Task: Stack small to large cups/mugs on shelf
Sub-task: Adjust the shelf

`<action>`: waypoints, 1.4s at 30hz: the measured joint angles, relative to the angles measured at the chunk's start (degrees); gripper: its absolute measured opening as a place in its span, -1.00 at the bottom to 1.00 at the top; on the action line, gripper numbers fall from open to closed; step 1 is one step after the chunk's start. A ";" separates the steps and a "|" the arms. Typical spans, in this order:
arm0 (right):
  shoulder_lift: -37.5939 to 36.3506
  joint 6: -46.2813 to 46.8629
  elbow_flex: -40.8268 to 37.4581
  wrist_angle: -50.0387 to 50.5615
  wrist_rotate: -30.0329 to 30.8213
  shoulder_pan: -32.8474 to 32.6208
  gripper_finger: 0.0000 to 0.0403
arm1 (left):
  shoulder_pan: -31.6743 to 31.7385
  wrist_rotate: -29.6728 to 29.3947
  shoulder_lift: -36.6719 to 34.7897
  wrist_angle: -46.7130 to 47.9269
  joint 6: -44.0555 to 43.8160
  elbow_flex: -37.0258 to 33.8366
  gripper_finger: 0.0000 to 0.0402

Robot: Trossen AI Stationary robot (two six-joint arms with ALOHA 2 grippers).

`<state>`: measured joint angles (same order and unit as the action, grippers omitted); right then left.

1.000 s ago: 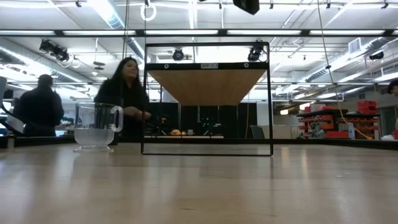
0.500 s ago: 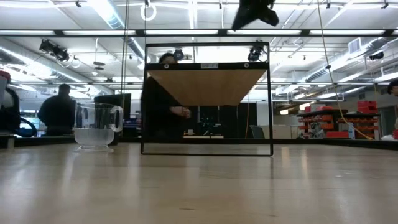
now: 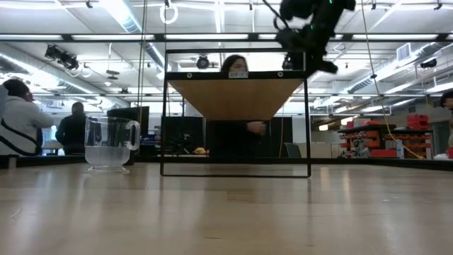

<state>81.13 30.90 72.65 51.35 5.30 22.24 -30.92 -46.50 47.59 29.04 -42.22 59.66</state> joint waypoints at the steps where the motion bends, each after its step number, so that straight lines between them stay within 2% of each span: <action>1: -0.61 0.85 -1.80 -1.14 -0.11 1.19 -1.00 | 0.00 0.00 0.00 0.06 0.00 0.00 -0.69; 7: -1.54 5.04 -8.34 -6.67 -0.26 5.44 -1.00 | 0.00 0.00 0.00 0.45 0.00 0.00 -0.72; 10: -0.08 6.43 -9.67 -11.34 -2.41 6.17 -1.00 | 0.00 0.00 0.02 0.47 0.00 0.00 -0.74; 14: 3.04 7.67 -9.31 -15.10 -4.12 6.30 -1.00 | 0.00 0.00 0.02 0.99 0.00 0.00 -0.75; 21: 6.85 8.54 -8.12 -15.86 -4.70 6.99 -1.00 | 0.00 0.00 0.02 1.52 -0.20 0.00 -0.73; 42: 8.79 9.45 -8.01 -21.55 -8.47 4.28 -1.00 | -0.02 -1.51 0.02 3.49 -0.59 -0.02 -0.82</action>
<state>89.93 40.36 64.64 29.80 -3.16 26.52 -30.94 -48.01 47.62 32.53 -42.81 59.64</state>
